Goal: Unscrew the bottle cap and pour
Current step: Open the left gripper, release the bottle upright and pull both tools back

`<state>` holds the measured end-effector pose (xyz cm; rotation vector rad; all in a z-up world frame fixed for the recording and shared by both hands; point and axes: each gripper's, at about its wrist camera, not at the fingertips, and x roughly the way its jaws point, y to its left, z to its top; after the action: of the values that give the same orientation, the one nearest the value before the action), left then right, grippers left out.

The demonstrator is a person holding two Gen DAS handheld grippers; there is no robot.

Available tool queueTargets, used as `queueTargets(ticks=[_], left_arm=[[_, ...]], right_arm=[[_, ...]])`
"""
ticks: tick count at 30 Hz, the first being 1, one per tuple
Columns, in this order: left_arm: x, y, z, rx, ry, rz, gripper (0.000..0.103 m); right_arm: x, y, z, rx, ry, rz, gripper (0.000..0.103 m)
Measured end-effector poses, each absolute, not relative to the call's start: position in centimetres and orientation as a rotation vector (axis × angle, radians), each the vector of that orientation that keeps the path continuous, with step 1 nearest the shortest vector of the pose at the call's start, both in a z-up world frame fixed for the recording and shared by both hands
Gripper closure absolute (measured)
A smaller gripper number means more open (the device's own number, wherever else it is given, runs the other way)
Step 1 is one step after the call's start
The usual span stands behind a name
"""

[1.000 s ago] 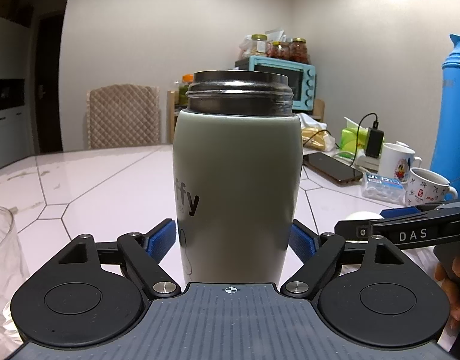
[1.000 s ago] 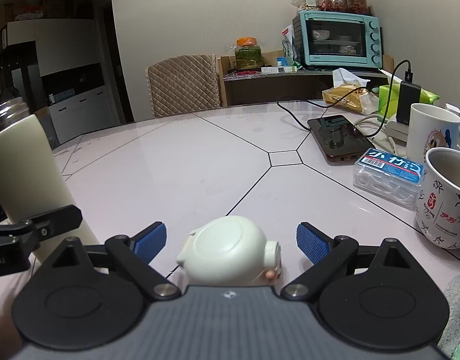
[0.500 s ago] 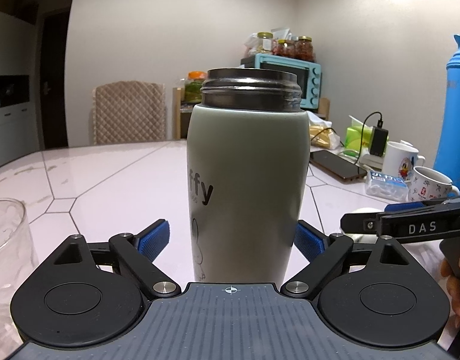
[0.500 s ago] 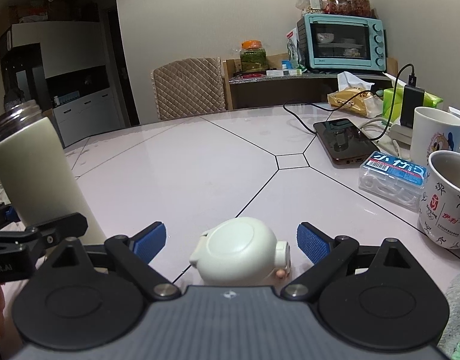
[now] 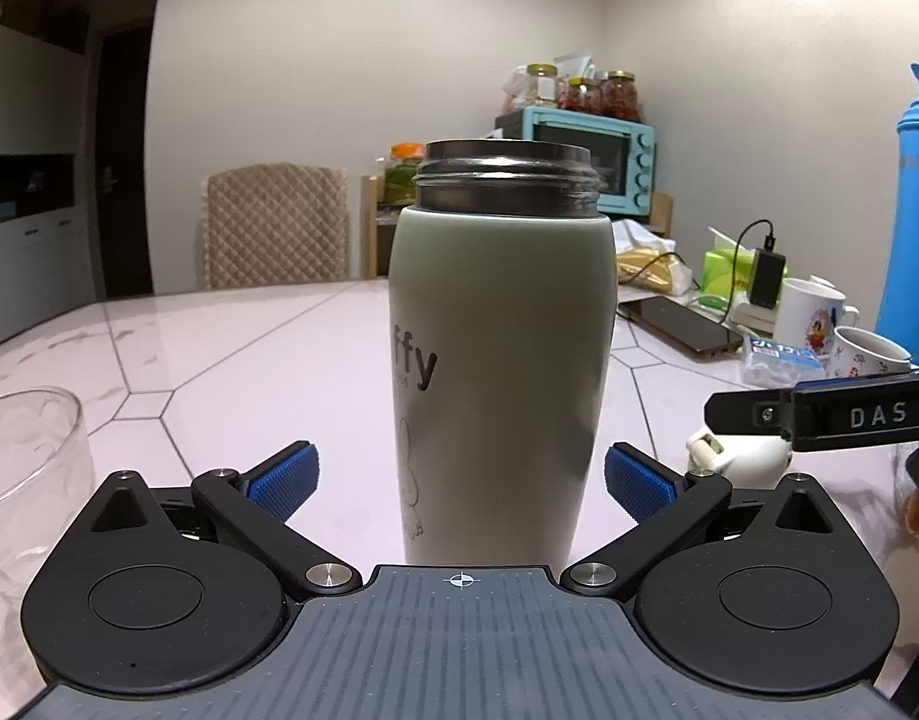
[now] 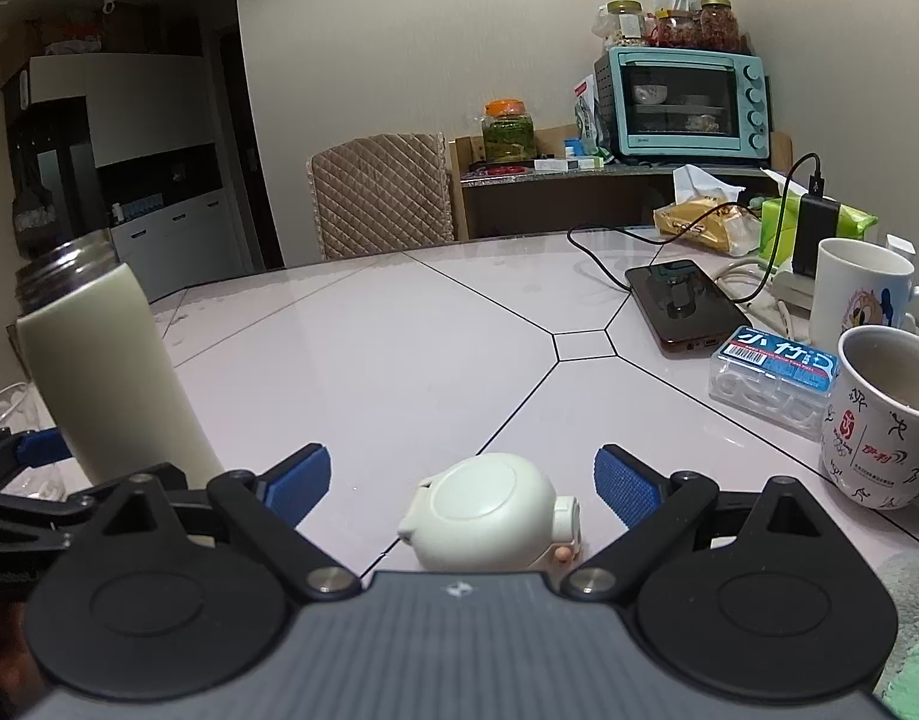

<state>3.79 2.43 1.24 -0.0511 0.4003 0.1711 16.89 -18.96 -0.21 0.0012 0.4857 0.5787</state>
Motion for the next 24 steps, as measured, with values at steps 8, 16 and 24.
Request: queueTargets(ticks=[8,16,24], left_arm=[[3.1,2.1,1.4,-0.055,0.419,0.192,0.000],[2.0,2.0,2.0,-0.077,0.420,0.208,0.000],[0.7,2.1,2.6,-0.082,0.421,0.222,0.000]], right_arm=[[15.8,-19.1,0.8,-0.007,0.460,0.582,0.006],[14.2,-19.4,1.9,-0.017,0.430,0.573,0.000],[12.4,-19.9,3.1,-0.027,0.403,0.569,0.000]])
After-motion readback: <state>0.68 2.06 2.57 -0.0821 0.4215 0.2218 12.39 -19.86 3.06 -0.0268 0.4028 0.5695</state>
